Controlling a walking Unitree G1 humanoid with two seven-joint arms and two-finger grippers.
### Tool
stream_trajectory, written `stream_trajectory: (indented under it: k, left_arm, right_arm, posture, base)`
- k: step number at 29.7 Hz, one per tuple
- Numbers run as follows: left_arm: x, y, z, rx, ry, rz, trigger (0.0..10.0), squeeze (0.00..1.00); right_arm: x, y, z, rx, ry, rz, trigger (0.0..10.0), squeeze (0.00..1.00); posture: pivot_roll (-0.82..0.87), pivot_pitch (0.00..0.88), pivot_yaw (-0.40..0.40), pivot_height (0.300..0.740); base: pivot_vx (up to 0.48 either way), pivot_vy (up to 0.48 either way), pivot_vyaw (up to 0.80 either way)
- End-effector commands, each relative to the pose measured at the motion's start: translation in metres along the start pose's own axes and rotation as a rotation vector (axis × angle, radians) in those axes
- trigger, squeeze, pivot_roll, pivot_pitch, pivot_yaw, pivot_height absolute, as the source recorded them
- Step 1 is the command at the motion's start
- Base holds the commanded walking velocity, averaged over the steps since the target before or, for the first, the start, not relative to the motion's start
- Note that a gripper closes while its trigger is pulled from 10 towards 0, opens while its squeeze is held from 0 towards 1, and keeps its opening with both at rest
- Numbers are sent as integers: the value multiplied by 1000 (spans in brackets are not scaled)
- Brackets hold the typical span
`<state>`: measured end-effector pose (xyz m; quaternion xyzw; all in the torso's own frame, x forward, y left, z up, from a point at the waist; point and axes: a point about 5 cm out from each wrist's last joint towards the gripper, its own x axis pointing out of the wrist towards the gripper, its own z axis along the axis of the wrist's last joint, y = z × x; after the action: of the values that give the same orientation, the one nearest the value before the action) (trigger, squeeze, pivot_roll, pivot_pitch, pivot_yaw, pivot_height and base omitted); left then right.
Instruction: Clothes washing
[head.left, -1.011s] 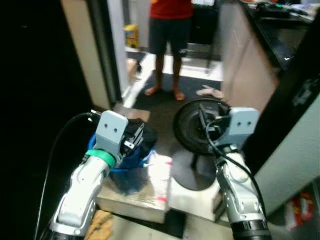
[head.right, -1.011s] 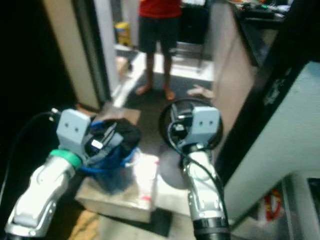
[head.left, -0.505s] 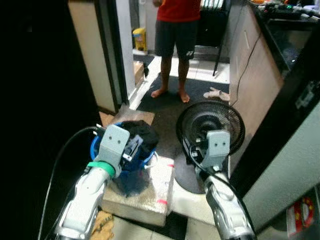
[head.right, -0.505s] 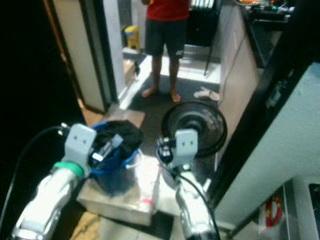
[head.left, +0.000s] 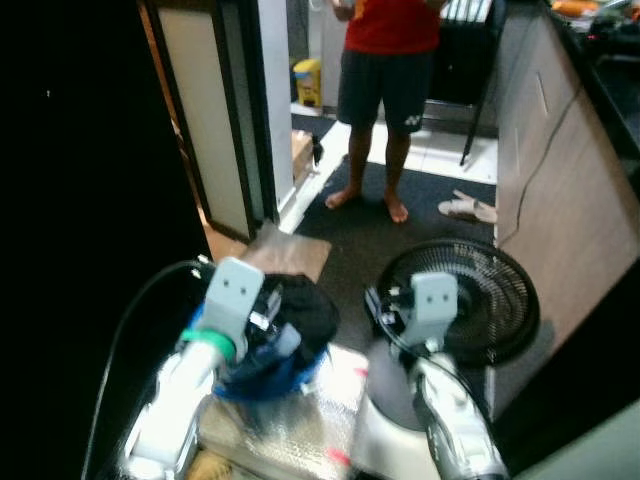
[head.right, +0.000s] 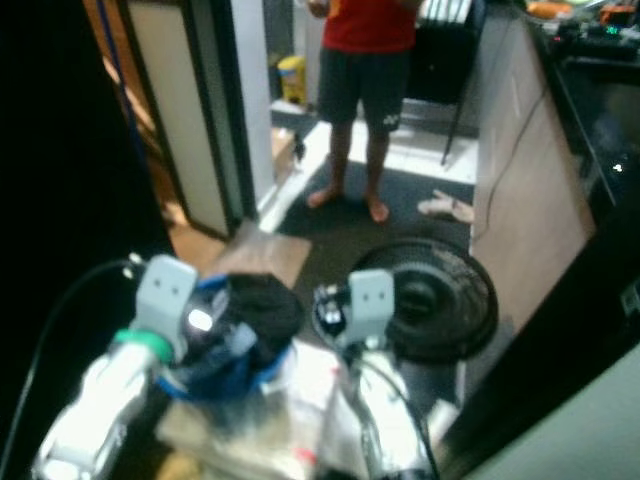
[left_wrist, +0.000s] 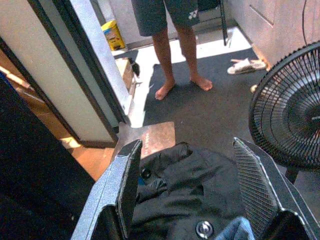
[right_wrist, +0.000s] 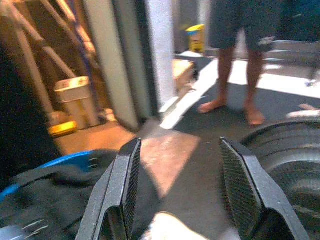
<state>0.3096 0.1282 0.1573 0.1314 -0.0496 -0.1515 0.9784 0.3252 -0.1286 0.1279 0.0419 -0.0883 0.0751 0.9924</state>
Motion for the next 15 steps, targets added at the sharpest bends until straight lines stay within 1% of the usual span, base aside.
stream_trajectory:
  k: [1, 7, 10, 11, 15]
  left_arm:
    - [-4, 1, -10, 7, 43, 3, 10000, 0]
    - [-5, 1, -13, 12, 49, 0, 10000, 0]
    - [-6, -1, -19, 30, 73, -7, 10000, 0]
    - [-7, -2, -24, 36, 93, -12, 10000, 0]
    - [-9, -4, -32, 34, 119, -20, 10000, 0]
  right_arm:
    - [-3, 7, -6, 22, 14, 12, 10000, 0]
    - [-4, 11, -6, 29, 13, 41, 10000, 0]
    - [-5, 16, -9, 34, 24, 80, 10000, 0]
    - [-6, 18, -12, 35, 33, 91, 10000, 0]
    - [-7, 18, -15, 41, 44, 97, 10000, 0]
  posture:
    - [24, 25, 44, 740]
    - [26, 26, 42, 740]
    - [26, 27, 41, 740]
    - [25, 24, 41, 740]
    - [24, 23, 41, 740]
  base:
    - [0, 0, 0]
    - [0, 0, 0]
    - [0, 0, 0]
    - [0, 0, 0]
    - [0, 0, 0]
